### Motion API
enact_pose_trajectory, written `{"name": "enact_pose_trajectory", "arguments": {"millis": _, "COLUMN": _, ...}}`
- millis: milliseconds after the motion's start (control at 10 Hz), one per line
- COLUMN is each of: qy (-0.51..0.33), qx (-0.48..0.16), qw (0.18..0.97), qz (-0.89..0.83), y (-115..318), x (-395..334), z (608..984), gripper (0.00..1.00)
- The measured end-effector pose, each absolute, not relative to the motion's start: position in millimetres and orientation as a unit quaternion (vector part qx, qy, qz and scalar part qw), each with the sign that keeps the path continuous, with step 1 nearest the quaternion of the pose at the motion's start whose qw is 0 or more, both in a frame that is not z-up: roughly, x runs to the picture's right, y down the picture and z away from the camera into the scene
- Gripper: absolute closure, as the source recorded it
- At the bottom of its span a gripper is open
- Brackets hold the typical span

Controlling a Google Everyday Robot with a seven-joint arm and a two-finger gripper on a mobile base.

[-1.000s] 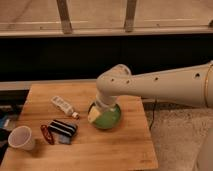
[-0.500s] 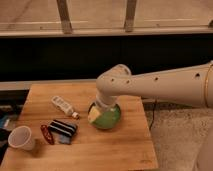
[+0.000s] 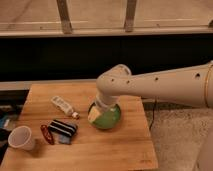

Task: Drag the pepper across the table

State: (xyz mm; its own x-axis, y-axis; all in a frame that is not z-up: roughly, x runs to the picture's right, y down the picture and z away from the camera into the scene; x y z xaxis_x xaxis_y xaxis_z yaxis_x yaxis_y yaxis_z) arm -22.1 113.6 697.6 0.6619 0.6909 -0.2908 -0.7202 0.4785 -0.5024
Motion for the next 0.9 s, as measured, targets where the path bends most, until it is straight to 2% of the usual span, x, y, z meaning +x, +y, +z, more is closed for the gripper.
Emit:
{"name": "enact_pose_trajectory", "arguments": {"millis": 500, "qy": 0.018, "qx": -0.294, "qw": 0.872, "qz": 0.391, "y": 102, "x": -35, "z": 696, "gripper": 0.2}}
{"name": "enact_pose_trajectory", "arguments": {"millis": 900, "qy": -0.005, "qx": -0.292, "qw": 0.896, "qz": 0.334, "y": 75, "x": -115, "z": 705, "gripper": 0.2}}
